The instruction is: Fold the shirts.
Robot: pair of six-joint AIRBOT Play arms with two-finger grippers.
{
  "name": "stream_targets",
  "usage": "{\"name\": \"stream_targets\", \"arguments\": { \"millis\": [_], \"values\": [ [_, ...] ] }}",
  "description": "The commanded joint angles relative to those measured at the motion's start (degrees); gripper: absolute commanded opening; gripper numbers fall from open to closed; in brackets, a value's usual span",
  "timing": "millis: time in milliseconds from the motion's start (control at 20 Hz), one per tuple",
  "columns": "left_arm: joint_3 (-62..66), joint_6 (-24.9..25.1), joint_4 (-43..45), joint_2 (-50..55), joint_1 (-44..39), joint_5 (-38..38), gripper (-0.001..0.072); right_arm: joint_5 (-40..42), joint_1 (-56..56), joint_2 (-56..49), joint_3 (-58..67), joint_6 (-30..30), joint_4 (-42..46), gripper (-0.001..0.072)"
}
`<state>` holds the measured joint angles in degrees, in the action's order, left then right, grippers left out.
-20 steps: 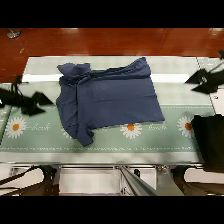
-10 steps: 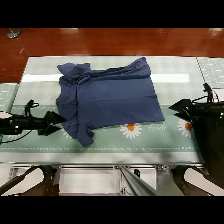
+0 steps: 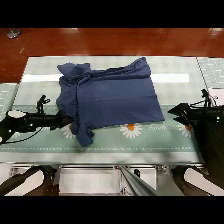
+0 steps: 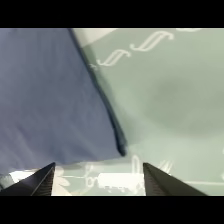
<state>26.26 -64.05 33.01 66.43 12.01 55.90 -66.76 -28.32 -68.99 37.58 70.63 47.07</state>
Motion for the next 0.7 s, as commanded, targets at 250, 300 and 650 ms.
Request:
{"name": "stream_targets", "arguments": {
  "millis": [250,300,650],
  "values": [
    [1.81,1.44,-1.18,-0.13,-0.37,1.29,0.0027,1.07,8.0,-10.05,4.37,4.74,1.09,0.0629],
    [1.81,1.44,-1.18,-0.13,-0.37,1.38,0.0027,1.73,9.9,-11.08,5.68,5.84,0.98,0.0629],
    [2.93,2.1,-6.03,-0.13,-0.35,1.79,0.0027,2.01,23.39,-16.68,13.33,9.49,1.31,0.0198]
  ]
}}
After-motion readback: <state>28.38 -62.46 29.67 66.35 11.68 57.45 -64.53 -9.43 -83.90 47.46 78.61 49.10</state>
